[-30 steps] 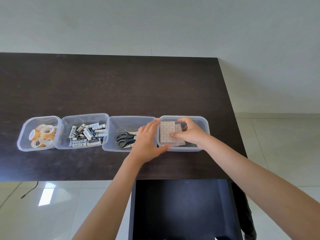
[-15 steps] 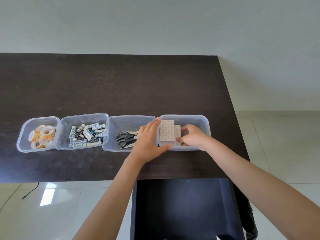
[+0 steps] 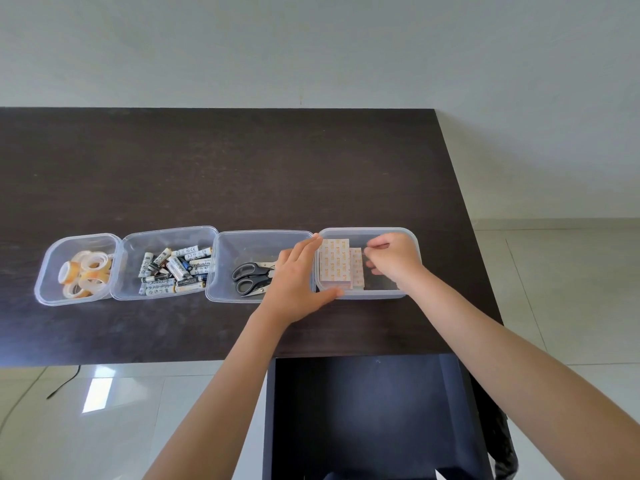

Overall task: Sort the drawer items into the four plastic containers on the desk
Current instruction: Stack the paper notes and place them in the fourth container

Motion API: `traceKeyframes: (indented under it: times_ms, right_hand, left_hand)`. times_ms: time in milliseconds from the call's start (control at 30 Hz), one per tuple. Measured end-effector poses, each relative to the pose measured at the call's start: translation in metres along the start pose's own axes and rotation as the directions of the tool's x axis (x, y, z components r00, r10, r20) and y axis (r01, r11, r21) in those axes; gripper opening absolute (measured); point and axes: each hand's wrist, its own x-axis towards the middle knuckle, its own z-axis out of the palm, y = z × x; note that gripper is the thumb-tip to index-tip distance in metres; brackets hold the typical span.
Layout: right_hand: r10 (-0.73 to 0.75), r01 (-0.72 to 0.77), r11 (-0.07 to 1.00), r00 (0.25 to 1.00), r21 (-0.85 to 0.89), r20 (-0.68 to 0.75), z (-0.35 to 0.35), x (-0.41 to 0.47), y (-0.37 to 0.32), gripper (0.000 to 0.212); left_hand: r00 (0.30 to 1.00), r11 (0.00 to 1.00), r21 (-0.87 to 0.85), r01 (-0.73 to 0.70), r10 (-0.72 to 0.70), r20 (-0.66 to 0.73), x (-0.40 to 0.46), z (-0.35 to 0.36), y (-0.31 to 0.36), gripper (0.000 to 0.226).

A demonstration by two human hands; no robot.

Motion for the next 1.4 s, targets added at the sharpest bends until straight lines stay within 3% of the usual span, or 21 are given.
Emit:
traceKeyframes:
  times_ms: [100,167,400,600,767,967,1100,1400]
  right_hand:
    - [0.064,-0.064,0.998,0.988,-0.008,0.141,0.007,-0.001,-0.007,0.013]
    - [0.024,-0.013,0.998,0.978,-0.057,0.205,0.013,-0.004,-0.01,0.016]
    - [-0.046,0.049,0.999,0.97,-0.007,0.237,0.008,-0.002,-0.006,0.025]
    - [-0.147,0.161,0.987,0.937,-0.017,0.318,0.01,-0.01,-0.014,0.059]
    - [-0.183,0.219,0.974,0.915,-0.061,0.36,0.007,-0.011,-0.013,0.05]
    - [-0.268,0.304,0.946,0.929,-0.115,0.257,0.006,-0.011,-0.006,0.05]
    - [-0.33,0.392,0.905,0.893,-0.166,0.308,0.013,-0.013,-0.002,0.056]
    - [-0.347,0.397,0.9,0.903,-0.18,0.254,0.022,-0.011,-0.005,0.053]
  left_hand:
    - [1.0,1.0,0.004,-0.002,0.002,0.001,0.001,0.0,-0.001,0.092]
    - [1.0,1.0,0.007,-0.008,0.008,-0.001,0.001,0.001,-0.003,0.093]
    - [1.0,1.0,-0.001,-0.009,0.009,-0.005,0.002,0.002,-0.003,0.091]
    - [1.0,1.0,-0.017,0.001,-0.001,-0.004,0.001,0.001,-0.003,0.09]
    - [1.0,1.0,-0.001,0.007,-0.007,0.001,0.002,0.002,-0.003,0.092]
    - [1.0,1.0,0.002,0.015,-0.015,0.008,0.002,0.002,-0.003,0.093]
    - [1.0,1.0,-0.004,0.013,-0.013,-0.001,0.002,0.003,-0.004,0.093]
    - [1.0,1.0,-0.015,-0.006,0.006,-0.014,0.001,0.002,-0.002,0.09]
